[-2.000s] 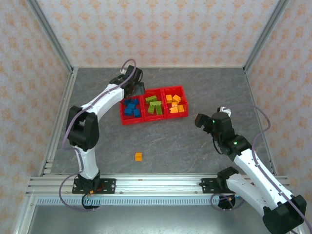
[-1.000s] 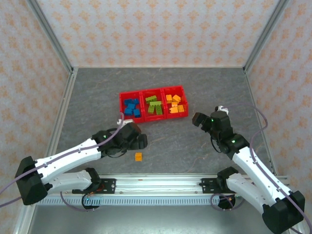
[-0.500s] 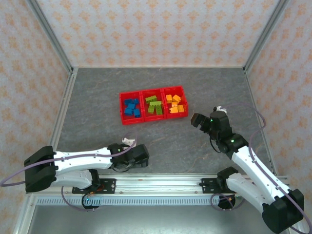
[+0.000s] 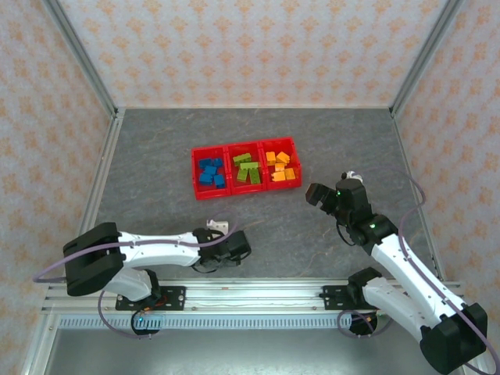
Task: Sort the legos into containers by color
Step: Pick up the lego from the middle-left of the table.
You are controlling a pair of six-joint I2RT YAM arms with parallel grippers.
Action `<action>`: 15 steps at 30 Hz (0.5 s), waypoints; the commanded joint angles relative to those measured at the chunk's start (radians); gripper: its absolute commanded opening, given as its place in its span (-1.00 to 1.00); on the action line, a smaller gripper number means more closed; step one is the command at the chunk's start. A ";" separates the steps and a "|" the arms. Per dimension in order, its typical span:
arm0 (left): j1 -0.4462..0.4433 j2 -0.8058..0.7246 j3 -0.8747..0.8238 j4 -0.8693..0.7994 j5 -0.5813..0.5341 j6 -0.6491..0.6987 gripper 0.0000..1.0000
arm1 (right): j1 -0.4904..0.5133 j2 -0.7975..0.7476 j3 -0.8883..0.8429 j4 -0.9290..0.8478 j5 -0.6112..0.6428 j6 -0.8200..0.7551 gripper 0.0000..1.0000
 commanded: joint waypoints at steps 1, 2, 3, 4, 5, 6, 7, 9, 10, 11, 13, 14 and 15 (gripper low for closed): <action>0.010 0.013 0.019 -0.016 -0.058 -0.006 0.36 | -0.005 -0.020 0.012 -0.024 0.021 -0.012 1.00; 0.013 0.015 0.019 -0.011 -0.060 -0.006 0.32 | -0.005 -0.020 0.012 -0.023 0.021 -0.011 1.00; 0.017 0.015 0.014 -0.003 -0.060 -0.006 0.29 | -0.005 -0.016 0.014 -0.022 0.020 -0.012 1.00; 0.022 0.017 0.011 0.000 -0.062 -0.007 0.26 | -0.005 -0.013 0.013 -0.021 0.021 -0.014 1.00; 0.026 0.016 0.009 0.000 -0.066 -0.009 0.23 | -0.004 -0.010 0.015 -0.021 0.021 -0.015 1.00; 0.029 0.016 0.010 -0.002 -0.072 -0.012 0.18 | -0.005 -0.006 0.017 -0.019 0.019 -0.018 1.00; 0.031 0.014 0.014 -0.012 -0.082 -0.019 0.12 | -0.005 -0.002 0.018 -0.019 0.016 -0.017 1.00; 0.035 0.008 0.013 -0.017 -0.093 -0.028 0.04 | -0.004 0.007 0.020 -0.019 0.015 -0.020 1.00; 0.038 0.003 0.012 -0.015 -0.095 -0.033 -0.01 | -0.004 0.009 0.021 -0.017 0.013 -0.021 1.00; 0.039 0.000 0.013 -0.015 -0.098 -0.039 -0.08 | -0.005 0.013 0.019 -0.017 0.012 -0.020 1.00; 0.038 -0.012 0.012 -0.012 -0.104 -0.044 -0.22 | -0.003 0.016 0.020 -0.015 0.011 -0.022 1.00; 0.038 -0.016 0.015 -0.010 -0.109 -0.044 -0.24 | -0.005 0.016 0.021 -0.014 0.009 -0.023 1.00; 0.038 -0.022 0.019 -0.012 -0.115 -0.044 -0.26 | -0.004 0.017 0.020 -0.016 0.009 -0.024 1.00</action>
